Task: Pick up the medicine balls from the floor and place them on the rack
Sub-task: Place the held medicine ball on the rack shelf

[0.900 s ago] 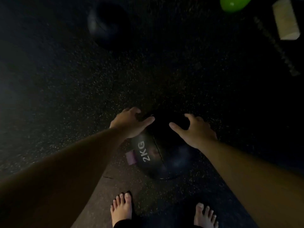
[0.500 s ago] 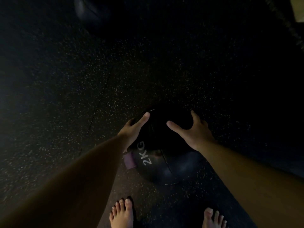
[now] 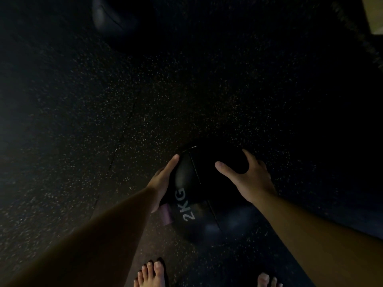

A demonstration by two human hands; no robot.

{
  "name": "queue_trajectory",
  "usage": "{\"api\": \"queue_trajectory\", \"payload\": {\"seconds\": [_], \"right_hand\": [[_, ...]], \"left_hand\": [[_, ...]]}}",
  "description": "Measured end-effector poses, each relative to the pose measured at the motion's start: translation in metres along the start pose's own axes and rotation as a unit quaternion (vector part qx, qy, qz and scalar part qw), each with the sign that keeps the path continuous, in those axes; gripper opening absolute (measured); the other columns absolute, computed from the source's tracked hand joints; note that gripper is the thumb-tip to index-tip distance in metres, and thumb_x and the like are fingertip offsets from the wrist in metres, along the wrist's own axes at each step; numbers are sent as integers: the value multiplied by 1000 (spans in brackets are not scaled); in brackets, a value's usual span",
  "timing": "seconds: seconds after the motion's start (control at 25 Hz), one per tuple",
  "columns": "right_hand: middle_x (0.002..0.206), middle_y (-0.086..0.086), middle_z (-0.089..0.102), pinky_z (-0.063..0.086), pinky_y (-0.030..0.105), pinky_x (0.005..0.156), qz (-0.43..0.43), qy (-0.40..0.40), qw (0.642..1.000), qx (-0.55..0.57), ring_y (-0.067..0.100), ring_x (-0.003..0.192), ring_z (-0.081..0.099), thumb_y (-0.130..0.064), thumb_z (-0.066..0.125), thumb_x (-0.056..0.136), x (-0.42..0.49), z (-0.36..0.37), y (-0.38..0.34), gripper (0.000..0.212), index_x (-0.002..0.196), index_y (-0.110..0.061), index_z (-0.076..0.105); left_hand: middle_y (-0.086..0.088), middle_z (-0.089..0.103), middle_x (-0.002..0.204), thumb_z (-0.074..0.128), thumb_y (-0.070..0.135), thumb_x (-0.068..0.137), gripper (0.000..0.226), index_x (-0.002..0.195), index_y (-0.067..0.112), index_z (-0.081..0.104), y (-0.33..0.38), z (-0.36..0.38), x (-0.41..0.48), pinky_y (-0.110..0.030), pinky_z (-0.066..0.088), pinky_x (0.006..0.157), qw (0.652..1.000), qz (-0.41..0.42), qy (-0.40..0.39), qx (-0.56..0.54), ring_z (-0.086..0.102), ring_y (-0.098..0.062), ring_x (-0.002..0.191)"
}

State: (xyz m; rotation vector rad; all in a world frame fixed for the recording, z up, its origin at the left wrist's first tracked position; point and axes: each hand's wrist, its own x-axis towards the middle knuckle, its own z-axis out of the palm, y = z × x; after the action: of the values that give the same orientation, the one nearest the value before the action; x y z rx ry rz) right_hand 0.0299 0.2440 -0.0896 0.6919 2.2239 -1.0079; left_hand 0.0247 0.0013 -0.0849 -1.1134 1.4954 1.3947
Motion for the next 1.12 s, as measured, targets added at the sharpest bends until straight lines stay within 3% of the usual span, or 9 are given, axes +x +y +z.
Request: {"api": "queue_trajectory", "payload": {"seconds": [0.12, 0.28, 0.44, 0.6, 0.68, 0.8, 0.92, 1.04, 1.12], "right_hand": [[164, 0, 29, 46, 57, 109, -20, 18, 998, 56, 33, 147, 37, -110, 53, 30, -6, -8, 0, 144, 158, -49, 29], [164, 0, 30, 46, 50, 109, -72, 64, 988, 121, 30, 145, 42, -101, 62, 37, -22, -41, -40, 137, 159, -47, 29], [167, 1, 27, 45, 57, 110, -134, 106, 972, 163, 32, 147, 39, -95, 62, 43, -50, -124, -124, 130, 159, -49, 26], [168, 2, 28, 44, 52, 111, -209, 157, 945, 195, 33, 148, 39, -93, 62, 43, -108, -245, -219, 131, 161, -46, 27], [165, 3, 32, 40, 50, 113, -247, 191, 927, 208, 32, 148, 39, -91, 63, 44, -147, -309, -262, 130, 160, -44, 30], [159, 4, 39, 38, 43, 113, -302, 228, 895, 234, 31, 145, 43, -88, 65, 45, -212, -401, -319, 125, 158, -43, 35], [150, 2, 45, 37, 34, 109, -370, 253, 856, 257, 26, 140, 47, -86, 68, 46, -287, -493, -376, 119, 154, -41, 42], [151, 4, 44, 40, 48, 117, -409, 266, 831, 268, 31, 141, 48, -94, 71, 46, -350, -578, -419, 123, 154, -42, 42], [149, 4, 48, 42, 51, 117, -436, 288, 806, 278, 30, 138, 52, -101, 67, 42, -388, -629, -440, 127, 152, -42, 45]], "left_hand": [[-14, 71, 122, 69, 87, 67, 102, 148, 27, 55, 5, 1, -3, -42, 55, 81, 998, 45, 36, 13, 70, -34, 104], [-13, 64, 140, 73, 99, 36, 137, 156, 38, 46, 61, -4, -32, -55, 57, 96, 985, 160, 62, 31, 68, -35, 114], [-12, 66, 139, 73, 99, 44, 126, 152, 39, 50, 162, -1, -122, -55, 58, 95, 966, 247, 71, 22, 70, -35, 113], [-7, 75, 120, 78, 81, 62, 92, 138, 30, 63, 266, 19, -263, -38, 58, 75, 934, 354, 36, 5, 74, -27, 100], [-6, 76, 118, 78, 85, 58, 96, 136, 31, 63, 311, 30, -334, -40, 59, 77, 916, 399, 36, 5, 75, -28, 100], [-5, 79, 118, 78, 92, 49, 104, 134, 34, 66, 375, 44, -443, -48, 62, 92, 881, 470, 42, -27, 77, -27, 101], [-1, 81, 111, 81, 86, 46, 87, 117, 38, 73, 430, 60, -565, -45, 62, 94, 848, 527, 40, -48, 78, -23, 100], [-7, 82, 107, 85, 79, 48, 79, 110, 31, 76, 471, 79, -679, -43, 63, 86, 825, 562, 25, -57, 79, -27, 96], [-8, 80, 106, 82, 72, 66, 65, 114, 28, 74, 491, 93, -751, -37, 61, 77, 803, 594, 16, -46, 77, -27, 94]]}}
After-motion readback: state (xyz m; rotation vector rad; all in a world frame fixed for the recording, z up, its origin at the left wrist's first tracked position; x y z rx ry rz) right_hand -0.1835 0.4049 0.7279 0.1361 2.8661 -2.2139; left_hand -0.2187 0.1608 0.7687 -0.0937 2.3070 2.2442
